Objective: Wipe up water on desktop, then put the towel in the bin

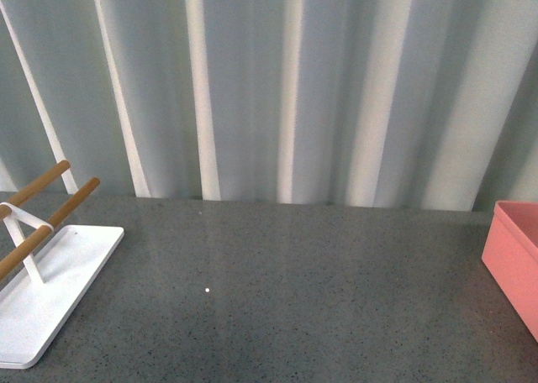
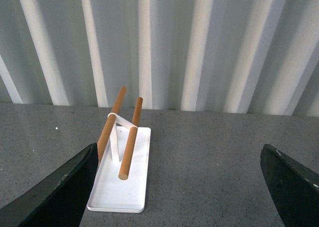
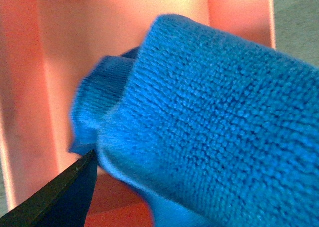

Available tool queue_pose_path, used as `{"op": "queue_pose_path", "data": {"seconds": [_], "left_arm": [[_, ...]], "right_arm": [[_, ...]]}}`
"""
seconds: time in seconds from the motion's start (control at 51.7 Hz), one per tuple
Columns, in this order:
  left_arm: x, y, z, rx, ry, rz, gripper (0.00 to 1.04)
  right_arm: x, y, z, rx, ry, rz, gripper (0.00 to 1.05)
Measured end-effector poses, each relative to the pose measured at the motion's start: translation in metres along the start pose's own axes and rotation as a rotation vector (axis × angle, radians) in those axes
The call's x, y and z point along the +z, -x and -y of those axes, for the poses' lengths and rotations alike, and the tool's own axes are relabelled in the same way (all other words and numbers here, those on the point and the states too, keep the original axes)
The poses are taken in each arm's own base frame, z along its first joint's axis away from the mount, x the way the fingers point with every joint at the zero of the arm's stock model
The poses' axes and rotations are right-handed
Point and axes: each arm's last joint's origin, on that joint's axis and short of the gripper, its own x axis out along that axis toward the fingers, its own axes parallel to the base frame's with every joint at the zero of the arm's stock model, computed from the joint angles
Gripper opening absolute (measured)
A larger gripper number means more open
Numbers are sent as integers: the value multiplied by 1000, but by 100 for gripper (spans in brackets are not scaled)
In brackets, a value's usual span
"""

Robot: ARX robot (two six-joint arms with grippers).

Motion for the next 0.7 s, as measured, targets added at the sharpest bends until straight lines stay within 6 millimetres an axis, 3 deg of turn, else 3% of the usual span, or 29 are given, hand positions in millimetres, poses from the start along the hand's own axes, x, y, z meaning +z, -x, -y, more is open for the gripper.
{"op": "queue_pose_path", "data": {"seconds": [0.116, 0.213, 0.387, 0.696], "left_arm": [[0, 0, 0, 0, 0, 0, 98], [0, 0, 0, 0, 0, 0, 98], [0, 0, 0, 0, 0, 0, 98], [0, 0, 0, 0, 0, 0, 98]], "right_arm": [[2, 2, 8, -20, -23, 29, 98], [3, 11, 7, 97, -42, 37, 98], [23, 33, 15, 86, -87, 114, 98], [24, 34, 16, 84, -89, 118, 98]]}}
